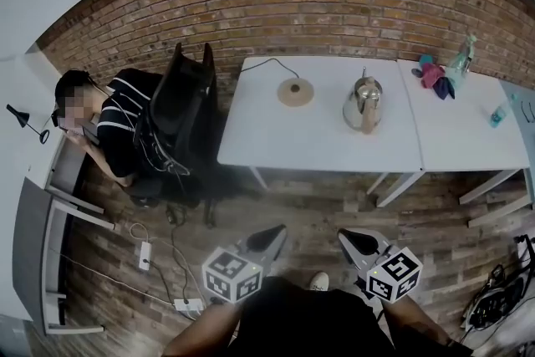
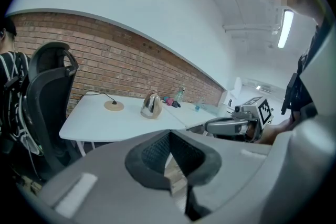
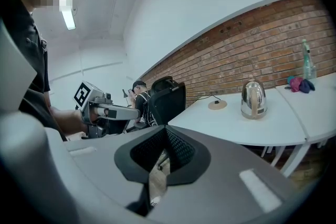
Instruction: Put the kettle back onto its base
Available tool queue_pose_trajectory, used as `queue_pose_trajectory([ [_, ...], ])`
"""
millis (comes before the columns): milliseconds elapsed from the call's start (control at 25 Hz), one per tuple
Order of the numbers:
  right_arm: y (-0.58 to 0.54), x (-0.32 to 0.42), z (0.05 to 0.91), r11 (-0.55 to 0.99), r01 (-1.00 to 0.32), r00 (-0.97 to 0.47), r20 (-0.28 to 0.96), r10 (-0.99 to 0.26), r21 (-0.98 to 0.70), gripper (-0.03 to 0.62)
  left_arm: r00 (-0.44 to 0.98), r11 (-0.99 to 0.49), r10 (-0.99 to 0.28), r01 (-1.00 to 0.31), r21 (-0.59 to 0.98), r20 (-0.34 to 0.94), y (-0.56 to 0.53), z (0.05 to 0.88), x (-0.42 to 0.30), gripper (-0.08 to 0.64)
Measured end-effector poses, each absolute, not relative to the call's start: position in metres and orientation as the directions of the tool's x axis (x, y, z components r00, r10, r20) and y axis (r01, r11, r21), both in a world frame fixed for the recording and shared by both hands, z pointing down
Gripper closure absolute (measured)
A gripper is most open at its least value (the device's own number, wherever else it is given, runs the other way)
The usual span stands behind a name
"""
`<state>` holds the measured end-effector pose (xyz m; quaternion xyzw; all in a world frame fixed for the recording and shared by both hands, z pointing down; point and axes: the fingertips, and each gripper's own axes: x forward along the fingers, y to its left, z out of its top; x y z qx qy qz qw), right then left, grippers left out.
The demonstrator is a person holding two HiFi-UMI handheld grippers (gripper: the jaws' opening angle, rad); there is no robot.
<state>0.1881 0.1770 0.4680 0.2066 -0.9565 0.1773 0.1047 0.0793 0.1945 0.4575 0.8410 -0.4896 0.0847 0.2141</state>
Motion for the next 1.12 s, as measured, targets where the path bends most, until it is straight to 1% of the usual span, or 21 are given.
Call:
queue_pose_trajectory([
  [400,0.165,0.2,0.483,0.852,-0.412,-0.905,0.258,-0.339,-0.324,0.565,0.475,-0.39,-0.79,-0.877,0.281,0.387,0.199,0.47,0.095,0.56],
  [640,0.165,0.196,0.485,0.849,-0.418,-0.901,0.27,-0.34,-0.324,0.565,0.496,-0.411,-0.78,-0.865,0.287,0.381,0.189,0.47,0.097,0.56],
  [920,0.134,0.197,0.488,0.819,-0.484,-0.867,0.296,-0.401,-0.308,0.565,0.547,-0.466,-0.753,-0.836,0.292,0.366,0.152,0.468,0.092,0.56],
  [1120,0.099,0.181,0.487,0.796,-0.524,-0.844,0.312,-0.437,-0.302,0.565,0.558,-0.479,-0.749,-0.829,0.289,0.357,0.114,0.467,0.064,0.56],
])
